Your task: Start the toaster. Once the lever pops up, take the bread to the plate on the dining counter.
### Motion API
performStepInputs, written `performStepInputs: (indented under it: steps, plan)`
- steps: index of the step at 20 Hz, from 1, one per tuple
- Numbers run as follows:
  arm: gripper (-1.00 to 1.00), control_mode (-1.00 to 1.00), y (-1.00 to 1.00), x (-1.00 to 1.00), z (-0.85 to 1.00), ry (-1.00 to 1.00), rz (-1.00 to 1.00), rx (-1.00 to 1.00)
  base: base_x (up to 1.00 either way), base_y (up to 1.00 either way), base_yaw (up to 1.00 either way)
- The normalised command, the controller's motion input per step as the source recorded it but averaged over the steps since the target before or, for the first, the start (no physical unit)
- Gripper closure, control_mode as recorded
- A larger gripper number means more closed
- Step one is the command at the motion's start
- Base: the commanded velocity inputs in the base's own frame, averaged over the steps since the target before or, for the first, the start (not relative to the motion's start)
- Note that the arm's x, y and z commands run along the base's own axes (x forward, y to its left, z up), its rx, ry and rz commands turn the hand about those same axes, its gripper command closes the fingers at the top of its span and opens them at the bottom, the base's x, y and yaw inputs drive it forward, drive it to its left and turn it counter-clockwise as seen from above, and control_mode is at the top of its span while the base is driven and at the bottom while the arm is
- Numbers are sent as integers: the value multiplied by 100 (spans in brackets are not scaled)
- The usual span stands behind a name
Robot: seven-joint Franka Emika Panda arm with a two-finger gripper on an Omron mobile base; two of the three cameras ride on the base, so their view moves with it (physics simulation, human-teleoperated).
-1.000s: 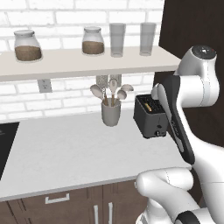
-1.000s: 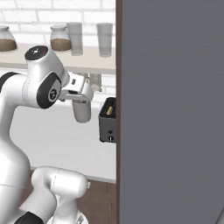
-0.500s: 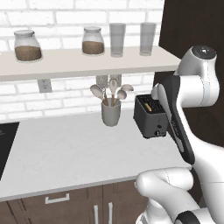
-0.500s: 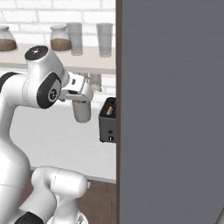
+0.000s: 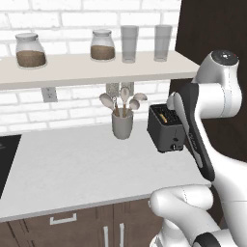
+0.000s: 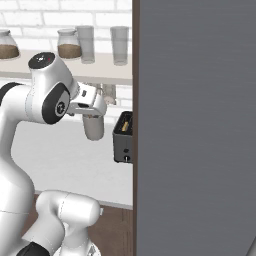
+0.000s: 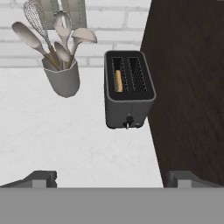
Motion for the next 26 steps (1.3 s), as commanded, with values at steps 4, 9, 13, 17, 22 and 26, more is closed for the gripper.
performStepInputs:
  steps: [4,9,13,17,22,26]
  plan:
    - [-100,-100,0,0,0,0,0,0,0,0,0]
    - [-100,-100,0,0,0,0,0,0,0,0,0]
    - [-100,-100,0,0,0,0,0,0,0,0,0]
    - [-100,-100,0,0,0,0,0,0,0,0,0]
    - [-100,-100,0,0,0,0,0,0,0,0,0]
    - [-100,-100,0,0,0,0,0,0,0,0,0]
